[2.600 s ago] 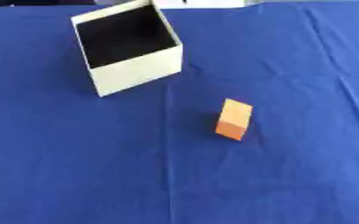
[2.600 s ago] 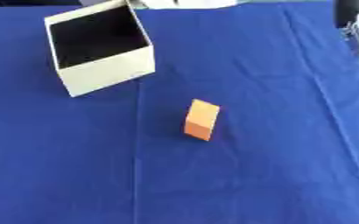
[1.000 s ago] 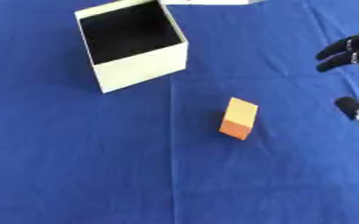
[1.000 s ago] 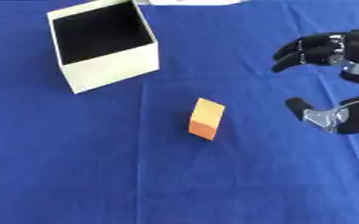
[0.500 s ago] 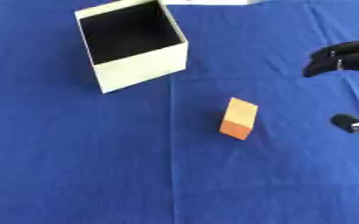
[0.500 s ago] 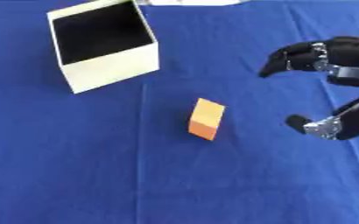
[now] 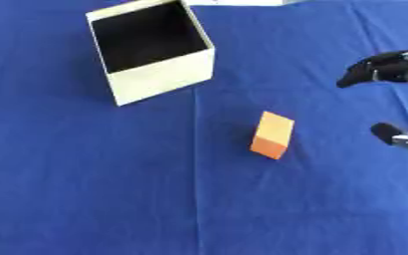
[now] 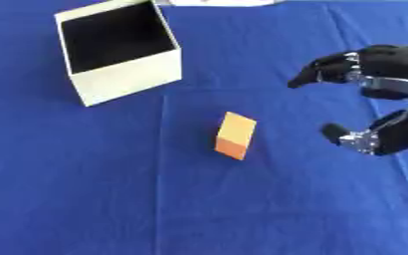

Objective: Pick up objects on the table and place them in the box.

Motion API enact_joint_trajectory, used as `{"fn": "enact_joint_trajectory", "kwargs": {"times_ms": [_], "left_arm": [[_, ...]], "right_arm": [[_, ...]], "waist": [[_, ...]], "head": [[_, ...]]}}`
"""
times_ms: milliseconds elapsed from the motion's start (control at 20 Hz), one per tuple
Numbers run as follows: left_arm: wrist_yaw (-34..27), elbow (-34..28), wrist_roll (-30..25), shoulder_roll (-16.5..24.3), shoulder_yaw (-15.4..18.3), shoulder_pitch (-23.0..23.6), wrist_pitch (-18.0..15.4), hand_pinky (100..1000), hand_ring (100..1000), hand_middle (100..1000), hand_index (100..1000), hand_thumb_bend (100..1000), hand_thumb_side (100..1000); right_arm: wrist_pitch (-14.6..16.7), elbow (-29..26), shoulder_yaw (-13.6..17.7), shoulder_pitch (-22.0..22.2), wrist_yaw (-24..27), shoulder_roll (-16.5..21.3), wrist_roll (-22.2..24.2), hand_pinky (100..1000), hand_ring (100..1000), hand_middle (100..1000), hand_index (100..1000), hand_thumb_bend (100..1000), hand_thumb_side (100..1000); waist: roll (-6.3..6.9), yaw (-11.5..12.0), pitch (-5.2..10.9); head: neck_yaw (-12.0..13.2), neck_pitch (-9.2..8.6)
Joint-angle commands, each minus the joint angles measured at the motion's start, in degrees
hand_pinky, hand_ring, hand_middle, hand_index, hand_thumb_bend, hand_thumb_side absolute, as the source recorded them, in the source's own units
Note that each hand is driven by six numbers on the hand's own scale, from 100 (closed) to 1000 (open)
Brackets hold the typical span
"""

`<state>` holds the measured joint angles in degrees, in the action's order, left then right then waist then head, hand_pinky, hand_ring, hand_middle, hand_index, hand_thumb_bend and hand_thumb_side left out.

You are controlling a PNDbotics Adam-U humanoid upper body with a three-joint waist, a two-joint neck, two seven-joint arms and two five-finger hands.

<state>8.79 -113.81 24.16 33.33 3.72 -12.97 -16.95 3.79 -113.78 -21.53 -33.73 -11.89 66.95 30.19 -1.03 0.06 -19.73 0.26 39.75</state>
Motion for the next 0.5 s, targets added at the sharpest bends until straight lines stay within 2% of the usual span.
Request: {"fn": "enact_joint_trajectory", "kwargs": {"times_ms": [50, 500], "left_arm": [[-0.23, -0.78, -0.20, 1.20, 0.27, -0.34, 0.00, 468, 532, 625, 726, 339, 704], [-0.35, -0.78, -0.62, 1.08, 0.19, -0.30, 0.14, 469, 533, 625, 723, 331, 701]], "right_arm": [[-1.83, -0.81, 0.18, -1.54, -0.72, 0.30, 0.39, 920, 973, 880, 976, 237, 204], [-9.30, -0.81, -1.75, -6.38, -1.68, -3.81, 2.77, 927, 977, 879, 972, 293, 250]], "waist": [[-0.02, 0.07, 1.09], [-0.07, 0.14, 1.28]], "head": [[-0.17, -0.06], [-0.58, 0.64]]}}
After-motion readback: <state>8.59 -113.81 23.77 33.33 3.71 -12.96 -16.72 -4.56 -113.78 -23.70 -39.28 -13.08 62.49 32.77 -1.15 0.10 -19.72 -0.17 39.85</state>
